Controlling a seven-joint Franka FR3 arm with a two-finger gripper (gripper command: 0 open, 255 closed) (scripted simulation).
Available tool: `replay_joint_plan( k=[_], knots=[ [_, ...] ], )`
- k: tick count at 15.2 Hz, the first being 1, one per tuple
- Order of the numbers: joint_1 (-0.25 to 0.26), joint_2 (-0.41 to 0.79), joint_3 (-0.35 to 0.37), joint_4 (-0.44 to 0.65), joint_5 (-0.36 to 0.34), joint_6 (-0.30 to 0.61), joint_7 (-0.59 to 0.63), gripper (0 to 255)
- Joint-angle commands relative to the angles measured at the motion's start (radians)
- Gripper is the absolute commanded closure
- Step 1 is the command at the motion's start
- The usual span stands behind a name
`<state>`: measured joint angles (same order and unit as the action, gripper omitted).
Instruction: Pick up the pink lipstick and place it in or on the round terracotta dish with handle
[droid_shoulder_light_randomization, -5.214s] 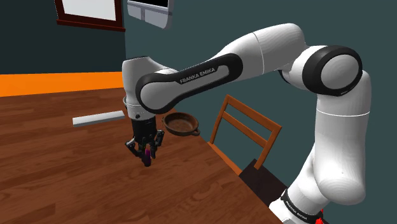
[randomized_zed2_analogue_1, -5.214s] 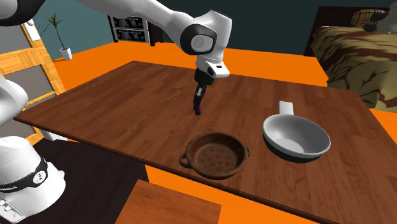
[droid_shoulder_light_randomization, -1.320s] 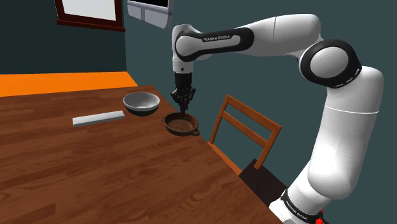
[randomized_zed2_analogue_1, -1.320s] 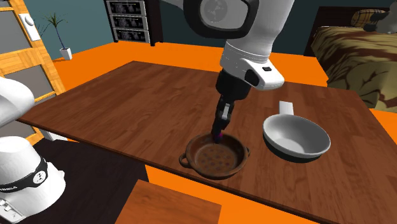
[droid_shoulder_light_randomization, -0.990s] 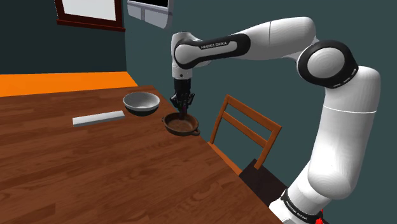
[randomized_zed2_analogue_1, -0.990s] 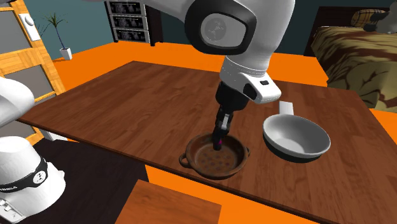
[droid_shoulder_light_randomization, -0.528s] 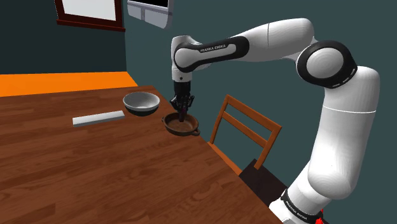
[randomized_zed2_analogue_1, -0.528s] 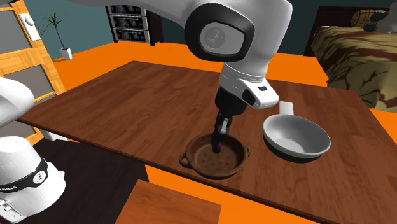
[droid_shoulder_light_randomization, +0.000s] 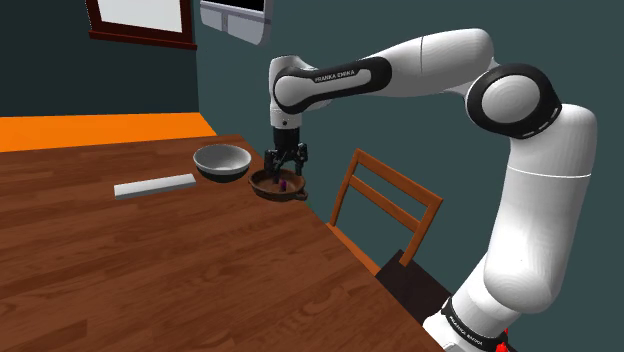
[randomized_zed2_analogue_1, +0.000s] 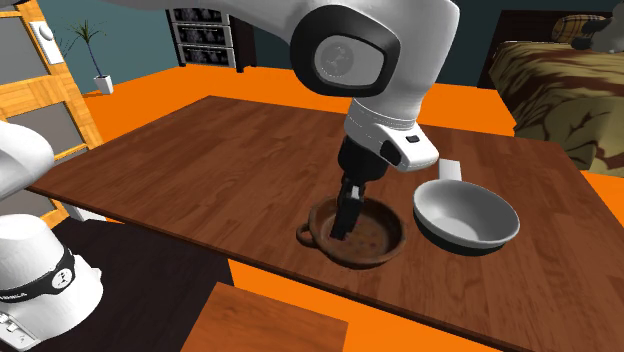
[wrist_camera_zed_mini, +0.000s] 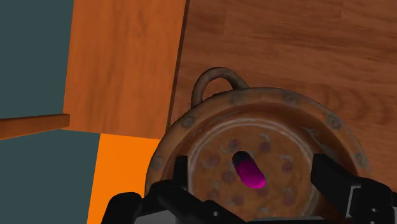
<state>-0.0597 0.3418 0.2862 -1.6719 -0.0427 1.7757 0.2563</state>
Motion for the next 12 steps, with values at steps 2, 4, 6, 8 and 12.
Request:
replay_joint_plan(
  k=[2,4,6,8,12],
  knots=[
    [0.002,0.003,0.001,0.072,0.000,-0.068,0.000,0],
    [0.005,0.012,0.001,0.143,-0.002,-0.131,0.000,0],
    [0.005,0.012,0.001,0.143,-0.002,-0.131,0.000,0],
    [0.005,0.012,0.001,0.143,-0.002,-0.131,0.000,0],
    [0.005,0.012,0.001,0.143,-0.002,-0.131,0.000,0]
  ],
)
